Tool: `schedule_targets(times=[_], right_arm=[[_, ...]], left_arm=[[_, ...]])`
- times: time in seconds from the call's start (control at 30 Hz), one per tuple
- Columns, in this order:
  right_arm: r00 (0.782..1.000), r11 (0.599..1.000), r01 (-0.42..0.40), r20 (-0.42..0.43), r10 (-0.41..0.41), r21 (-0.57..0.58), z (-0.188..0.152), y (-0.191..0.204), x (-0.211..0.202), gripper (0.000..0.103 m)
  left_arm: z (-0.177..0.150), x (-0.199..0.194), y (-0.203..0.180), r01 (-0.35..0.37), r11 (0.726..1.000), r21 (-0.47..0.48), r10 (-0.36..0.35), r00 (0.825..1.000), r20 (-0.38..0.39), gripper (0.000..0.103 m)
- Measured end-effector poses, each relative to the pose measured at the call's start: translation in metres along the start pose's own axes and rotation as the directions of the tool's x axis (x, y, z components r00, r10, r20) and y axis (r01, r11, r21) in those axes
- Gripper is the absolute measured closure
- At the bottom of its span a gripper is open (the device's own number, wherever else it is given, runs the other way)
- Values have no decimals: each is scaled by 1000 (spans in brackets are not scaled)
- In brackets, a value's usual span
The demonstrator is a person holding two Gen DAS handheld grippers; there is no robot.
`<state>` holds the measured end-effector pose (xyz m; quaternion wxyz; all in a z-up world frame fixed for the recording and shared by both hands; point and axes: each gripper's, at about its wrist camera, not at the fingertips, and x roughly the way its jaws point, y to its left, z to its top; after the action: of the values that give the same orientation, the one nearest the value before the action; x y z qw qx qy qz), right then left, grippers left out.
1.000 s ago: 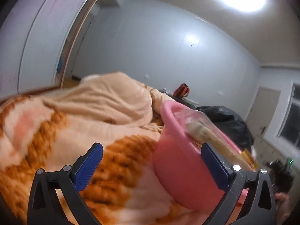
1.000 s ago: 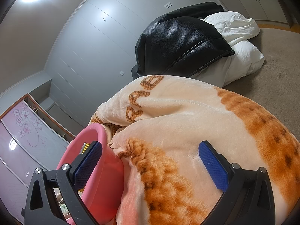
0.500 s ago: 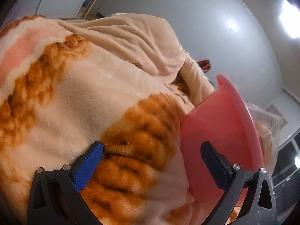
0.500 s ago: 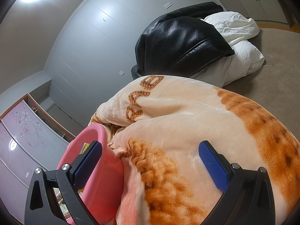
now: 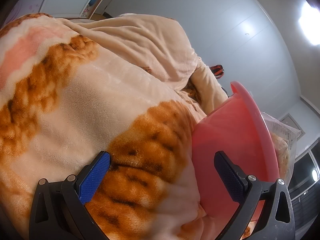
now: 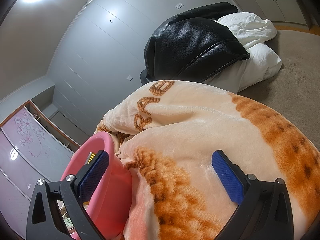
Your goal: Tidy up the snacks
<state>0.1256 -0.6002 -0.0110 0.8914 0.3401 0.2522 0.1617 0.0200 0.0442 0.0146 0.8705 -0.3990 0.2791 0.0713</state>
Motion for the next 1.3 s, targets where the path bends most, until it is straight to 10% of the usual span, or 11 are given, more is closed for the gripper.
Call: schedule_targets(times=[1.07,1.3], right_arm=[[1000,1000,1,0,-1,-1,0,0,0,0],[988,972,-63,125,93,-225,-10,35,-29,0]], left_arm=[[-1,1,1,2,1000,-1,-2,1000,3,1],[-4,-37,-12,48,993,105,-68,979,190,1]])
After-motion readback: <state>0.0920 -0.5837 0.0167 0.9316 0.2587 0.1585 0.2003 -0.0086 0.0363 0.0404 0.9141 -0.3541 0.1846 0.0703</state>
